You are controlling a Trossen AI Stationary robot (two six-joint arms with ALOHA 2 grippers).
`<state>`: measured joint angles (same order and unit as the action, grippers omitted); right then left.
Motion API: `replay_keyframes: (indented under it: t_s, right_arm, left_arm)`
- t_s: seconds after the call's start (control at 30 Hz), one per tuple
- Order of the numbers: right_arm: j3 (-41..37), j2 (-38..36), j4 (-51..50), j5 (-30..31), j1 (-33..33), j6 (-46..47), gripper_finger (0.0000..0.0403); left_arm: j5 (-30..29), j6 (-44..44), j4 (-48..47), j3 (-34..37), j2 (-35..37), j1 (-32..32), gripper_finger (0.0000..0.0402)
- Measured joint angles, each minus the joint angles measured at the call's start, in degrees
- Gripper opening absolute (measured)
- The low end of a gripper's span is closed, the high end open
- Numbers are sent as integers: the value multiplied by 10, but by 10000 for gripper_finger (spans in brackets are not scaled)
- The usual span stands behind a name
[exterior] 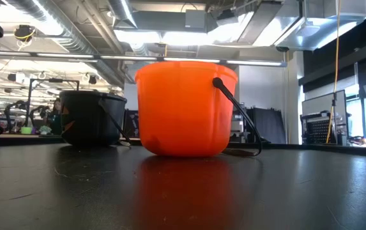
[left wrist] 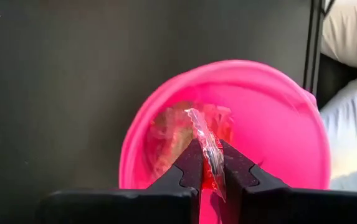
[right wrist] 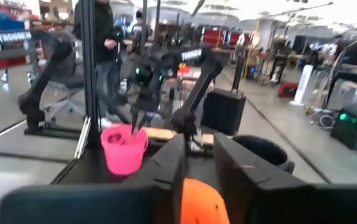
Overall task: Sort candy
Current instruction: Put the transparent candy into the pink bucket
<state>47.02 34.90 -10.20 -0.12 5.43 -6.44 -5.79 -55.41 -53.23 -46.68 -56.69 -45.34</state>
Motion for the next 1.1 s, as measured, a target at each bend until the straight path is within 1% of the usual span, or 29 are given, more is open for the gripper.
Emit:
replay_keyframes:
  t_s: [0.13,0.23,0.4,0.53,0.67,0.8,0.93,1.1]
  right_arm:
    - [-41,-9,7,-57,-45,5,34]
    - [-94,-38,44,-84,-77,15,6]
    - [-195,-118,134,-97,-124,44,15]
    - [-257,-175,181,-122,-139,69,13]
    - [-302,-213,173,-133,-137,77,2]
    - [-332,-230,176,-123,-137,78,5]
    - [-339,-230,147,-97,-137,82,5]
    - [-339,-230,97,-95,-137,83,5]
  left_arm:
    - [-25,0,1,0,0,0,13]
    - [-35,-1,2,0,0,0,13]
    - [-40,-12,6,0,0,0,13]
    - [-42,1,30,0,0,0,13]
    - [-42,6,38,-1,0,0,13]
    - [-42,2,42,-1,0,0,13]
    - [-29,1,48,-1,0,0,15]
    - [-21,1,55,-1,0,0,24]
